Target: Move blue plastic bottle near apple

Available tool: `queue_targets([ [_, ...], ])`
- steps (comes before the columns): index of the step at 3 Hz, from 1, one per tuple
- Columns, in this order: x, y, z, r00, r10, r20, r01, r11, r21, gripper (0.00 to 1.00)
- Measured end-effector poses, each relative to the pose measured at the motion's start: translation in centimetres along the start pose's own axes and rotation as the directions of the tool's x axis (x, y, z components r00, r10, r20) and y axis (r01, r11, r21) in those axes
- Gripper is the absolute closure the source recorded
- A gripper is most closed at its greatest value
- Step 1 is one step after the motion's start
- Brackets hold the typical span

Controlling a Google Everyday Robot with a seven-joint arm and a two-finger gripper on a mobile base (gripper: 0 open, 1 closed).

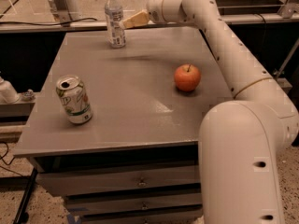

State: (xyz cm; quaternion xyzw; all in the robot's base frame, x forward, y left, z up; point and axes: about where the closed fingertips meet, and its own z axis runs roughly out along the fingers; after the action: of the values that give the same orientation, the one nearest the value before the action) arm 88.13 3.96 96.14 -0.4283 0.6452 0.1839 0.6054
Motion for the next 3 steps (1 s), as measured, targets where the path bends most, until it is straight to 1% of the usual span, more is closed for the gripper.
queue_targets([
  [1, 0.32, 1.02, 1.92, 0.999, 0.023, -0.044, -0.021, 0.9992, 0.035, 0.0],
  [2, 0.33, 1.03, 1.93, 0.999, 0.024, -0.044, -0.022, 0.9991, 0.035, 0.0],
  [3, 0.31, 1.75, 1.98, 0.997, 0.06, -0.048, -0.059, 0.9981, 0.018, 0.0],
])
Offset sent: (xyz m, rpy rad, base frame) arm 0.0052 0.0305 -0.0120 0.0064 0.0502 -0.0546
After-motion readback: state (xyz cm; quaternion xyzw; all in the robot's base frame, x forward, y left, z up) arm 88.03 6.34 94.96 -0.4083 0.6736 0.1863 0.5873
